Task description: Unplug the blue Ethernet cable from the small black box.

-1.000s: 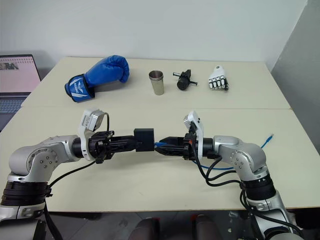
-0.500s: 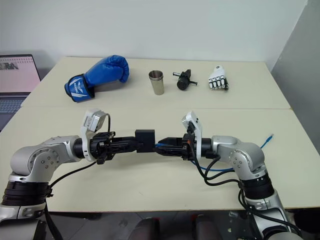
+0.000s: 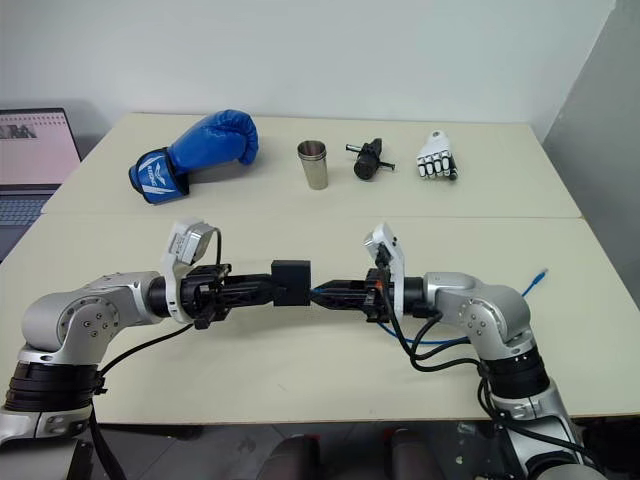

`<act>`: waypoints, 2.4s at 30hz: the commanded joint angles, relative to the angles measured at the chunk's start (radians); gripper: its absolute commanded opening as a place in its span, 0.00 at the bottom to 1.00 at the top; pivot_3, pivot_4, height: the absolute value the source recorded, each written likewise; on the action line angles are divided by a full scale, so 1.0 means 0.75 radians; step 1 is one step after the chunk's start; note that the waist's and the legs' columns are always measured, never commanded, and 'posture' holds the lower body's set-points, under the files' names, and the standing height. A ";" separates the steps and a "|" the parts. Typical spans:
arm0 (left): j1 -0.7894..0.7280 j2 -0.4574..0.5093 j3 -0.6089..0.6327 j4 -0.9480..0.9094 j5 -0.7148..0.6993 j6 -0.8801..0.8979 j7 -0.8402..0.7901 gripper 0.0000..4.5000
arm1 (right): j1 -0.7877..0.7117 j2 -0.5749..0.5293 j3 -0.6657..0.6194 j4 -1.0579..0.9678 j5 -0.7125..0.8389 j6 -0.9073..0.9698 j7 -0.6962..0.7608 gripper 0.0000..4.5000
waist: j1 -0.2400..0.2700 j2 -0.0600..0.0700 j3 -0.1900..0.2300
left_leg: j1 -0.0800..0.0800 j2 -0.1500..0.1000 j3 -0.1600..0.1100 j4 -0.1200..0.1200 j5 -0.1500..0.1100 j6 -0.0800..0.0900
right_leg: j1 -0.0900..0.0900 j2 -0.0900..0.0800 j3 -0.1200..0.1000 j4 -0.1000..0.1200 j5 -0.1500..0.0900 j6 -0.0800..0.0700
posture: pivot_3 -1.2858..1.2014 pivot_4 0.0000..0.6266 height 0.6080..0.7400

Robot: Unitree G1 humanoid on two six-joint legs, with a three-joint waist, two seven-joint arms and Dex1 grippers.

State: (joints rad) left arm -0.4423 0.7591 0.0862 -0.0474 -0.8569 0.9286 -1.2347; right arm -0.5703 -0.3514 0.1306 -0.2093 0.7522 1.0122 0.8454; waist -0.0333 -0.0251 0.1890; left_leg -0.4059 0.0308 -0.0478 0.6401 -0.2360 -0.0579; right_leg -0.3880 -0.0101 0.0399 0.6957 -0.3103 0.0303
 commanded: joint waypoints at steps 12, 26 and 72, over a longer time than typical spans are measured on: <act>-0.011 -0.003 0.020 -0.027 -0.014 -0.013 -0.007 0.17 | -0.031 0.008 -0.034 -0.039 0.075 0.029 0.013 0.02 | 0.000 0.000 0.000 | -0.001 0.000 0.000 0.000 0.000 0.000 | 0.000 0.000 0.000 0.000 0.000 0.000 | 0.52 0.24 1.00; 0.027 0.111 0.064 0.028 0.040 -0.057 -0.067 0.17 | 0.022 -0.195 -0.079 0.009 0.031 -0.002 0.095 0.01 | 0.000 0.000 0.000 | -0.001 0.000 0.001 0.000 0.000 0.000 | -0.001 0.000 -0.001 -0.001 0.000 0.000 | 0.52 0.24 1.00; 0.064 -0.321 0.172 0.286 0.604 -0.861 0.753 0.17 | -0.089 -0.191 0.061 -0.007 -0.481 -0.538 0.054 0.97 | 0.005 0.003 0.002 | -0.008 -0.002 -0.002 0.006 0.000 0.000 | -0.003 -0.004 -0.001 0.002 0.001 0.000 | 0.52 0.24 1.00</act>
State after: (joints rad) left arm -0.3983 0.5313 0.1923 0.1476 -0.4548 0.3757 -0.7291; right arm -0.6263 -0.4902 0.1724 -0.1409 0.3587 0.5644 0.8723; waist -0.0295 -0.0231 0.1904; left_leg -0.4124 0.0296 -0.0497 0.6447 -0.2358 -0.0581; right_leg -0.3903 -0.0131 0.0390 0.6971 -0.3097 0.0304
